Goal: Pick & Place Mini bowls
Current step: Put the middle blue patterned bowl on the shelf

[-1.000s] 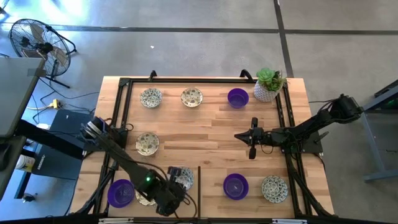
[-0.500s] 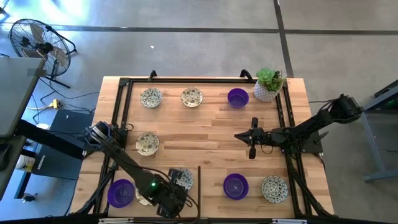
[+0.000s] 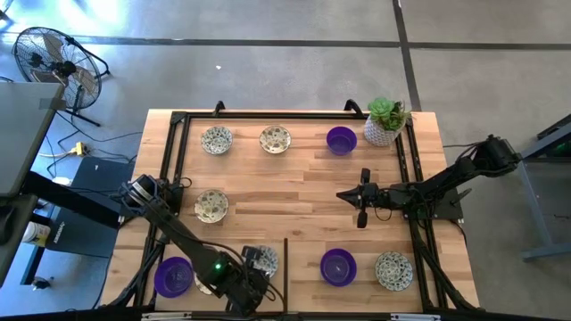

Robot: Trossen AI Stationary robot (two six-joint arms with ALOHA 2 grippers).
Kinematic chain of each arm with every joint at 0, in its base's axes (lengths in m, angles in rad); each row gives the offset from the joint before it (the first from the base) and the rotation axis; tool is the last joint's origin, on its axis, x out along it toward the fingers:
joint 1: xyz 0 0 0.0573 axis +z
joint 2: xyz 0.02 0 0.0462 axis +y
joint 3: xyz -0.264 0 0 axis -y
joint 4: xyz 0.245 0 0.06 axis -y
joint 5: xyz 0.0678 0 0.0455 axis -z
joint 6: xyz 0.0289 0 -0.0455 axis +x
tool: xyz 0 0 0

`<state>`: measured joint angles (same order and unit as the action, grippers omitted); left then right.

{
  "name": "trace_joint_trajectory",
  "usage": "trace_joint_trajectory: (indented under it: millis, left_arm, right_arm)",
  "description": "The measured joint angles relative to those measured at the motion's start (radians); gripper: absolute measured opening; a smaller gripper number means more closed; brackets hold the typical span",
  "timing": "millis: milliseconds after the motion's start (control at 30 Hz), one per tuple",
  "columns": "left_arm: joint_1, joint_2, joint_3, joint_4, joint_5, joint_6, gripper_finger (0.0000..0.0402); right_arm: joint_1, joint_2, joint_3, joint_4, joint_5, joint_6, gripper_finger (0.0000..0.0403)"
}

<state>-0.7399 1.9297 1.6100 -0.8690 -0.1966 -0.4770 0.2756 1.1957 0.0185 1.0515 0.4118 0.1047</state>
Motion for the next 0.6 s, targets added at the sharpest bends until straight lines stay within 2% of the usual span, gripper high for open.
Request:
trace_joint_trajectory:
  millis: [367,600]
  left_arm:
    - [0.0,0.0,0.0,0.0,0.101,-0.035,0.0079]
    - [0.0,-0.004,0.0,-0.001,0.109,-0.055,0.0104]
  right_arm:
    - [0.0,0.0,0.0,-0.001,0.004,-0.015,0.0001]
    - [0.0,0.0,0.0,-0.001,-0.002,0.01,0.0002]
